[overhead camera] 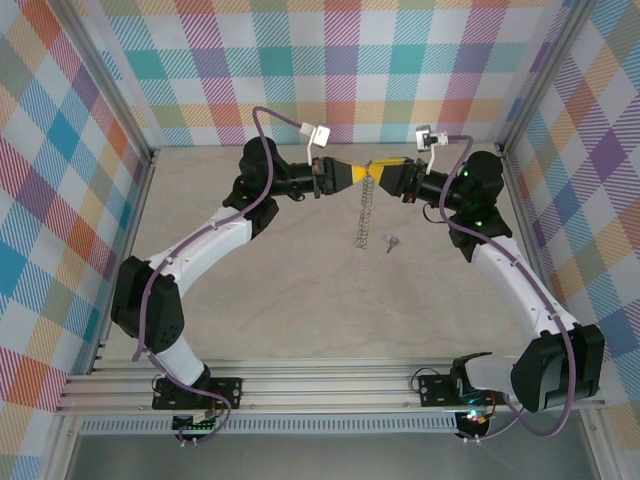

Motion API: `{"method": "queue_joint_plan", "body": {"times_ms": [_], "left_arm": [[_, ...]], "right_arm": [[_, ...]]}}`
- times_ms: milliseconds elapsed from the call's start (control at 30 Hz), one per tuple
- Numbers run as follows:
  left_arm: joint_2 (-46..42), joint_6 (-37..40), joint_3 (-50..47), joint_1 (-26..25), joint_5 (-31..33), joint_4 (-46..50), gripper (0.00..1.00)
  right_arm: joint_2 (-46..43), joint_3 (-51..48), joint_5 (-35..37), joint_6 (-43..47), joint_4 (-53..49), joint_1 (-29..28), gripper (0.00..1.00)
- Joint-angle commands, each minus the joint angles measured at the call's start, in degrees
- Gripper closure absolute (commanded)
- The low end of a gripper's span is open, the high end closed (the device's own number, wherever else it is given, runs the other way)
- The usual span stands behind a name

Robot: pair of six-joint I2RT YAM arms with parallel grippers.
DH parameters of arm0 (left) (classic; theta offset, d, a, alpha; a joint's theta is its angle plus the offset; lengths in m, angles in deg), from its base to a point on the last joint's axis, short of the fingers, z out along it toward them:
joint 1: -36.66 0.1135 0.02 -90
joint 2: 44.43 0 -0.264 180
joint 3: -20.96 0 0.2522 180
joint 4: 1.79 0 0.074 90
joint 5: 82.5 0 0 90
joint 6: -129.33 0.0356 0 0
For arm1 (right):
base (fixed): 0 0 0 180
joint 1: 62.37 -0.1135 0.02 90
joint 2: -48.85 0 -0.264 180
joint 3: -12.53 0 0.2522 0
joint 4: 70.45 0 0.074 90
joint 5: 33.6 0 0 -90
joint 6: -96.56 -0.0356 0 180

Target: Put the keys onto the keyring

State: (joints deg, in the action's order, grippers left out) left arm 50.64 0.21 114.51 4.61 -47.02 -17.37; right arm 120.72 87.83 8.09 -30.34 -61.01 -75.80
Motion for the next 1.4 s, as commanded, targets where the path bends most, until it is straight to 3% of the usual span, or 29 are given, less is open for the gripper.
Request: {"method": "queue_joint_plan", "body": {"times_ms": [0, 267, 400, 600, 867, 1100, 1267, 1367], "left_arm": [[-3.02, 11.76, 4.07, -0.73, -1.18, 9.72, 1.00], [-1.01, 37.81, 16.63, -0.55, -4.29, 37.37, 1.00], [1.50, 47.73, 23.59, -0.26, -5.76, 50.35, 1.00], [2.64, 56.10, 27.52, -0.03, -6.81, 56.09, 1.00], [2.22, 59.36, 27.61, 0.41, -6.50, 56.48, 1.00], [2.03, 59.79, 27.53, 0.41, -5.20, 56.41, 1.00], [1.47, 55.43, 25.67, 0.50, -2.47, 51.92, 1.00], [-0.78, 48.39, 19.41, 0.83, 2.08, 41.40, 1.00]], "right_arm": [[-3.72, -0.86, 1.89, 0.26, -0.66, 1.94, 0.60], [-10.18, -4.07, 1.14, 3.74, -8.94, 5.25, 0.59], [-10.47, -4.41, -3.08, 3.22, -8.87, 5.35, 0.60], [-9.27, -3.84, -7.93, -0.12, -4.83, 5.34, 0.62], [-7.55, -3.00, -10.74, -3.61, -0.47, 4.92, 0.67], [-6.75, -3.86, -8.95, -3.18, -0.34, 4.25, 0.68], [-7.44, -4.63, -3.62, -1.45, -3.83, 4.37, 0.67], [-7.97, -5.52, 1.65, -0.65, -6.84, 4.39, 0.66]]}}
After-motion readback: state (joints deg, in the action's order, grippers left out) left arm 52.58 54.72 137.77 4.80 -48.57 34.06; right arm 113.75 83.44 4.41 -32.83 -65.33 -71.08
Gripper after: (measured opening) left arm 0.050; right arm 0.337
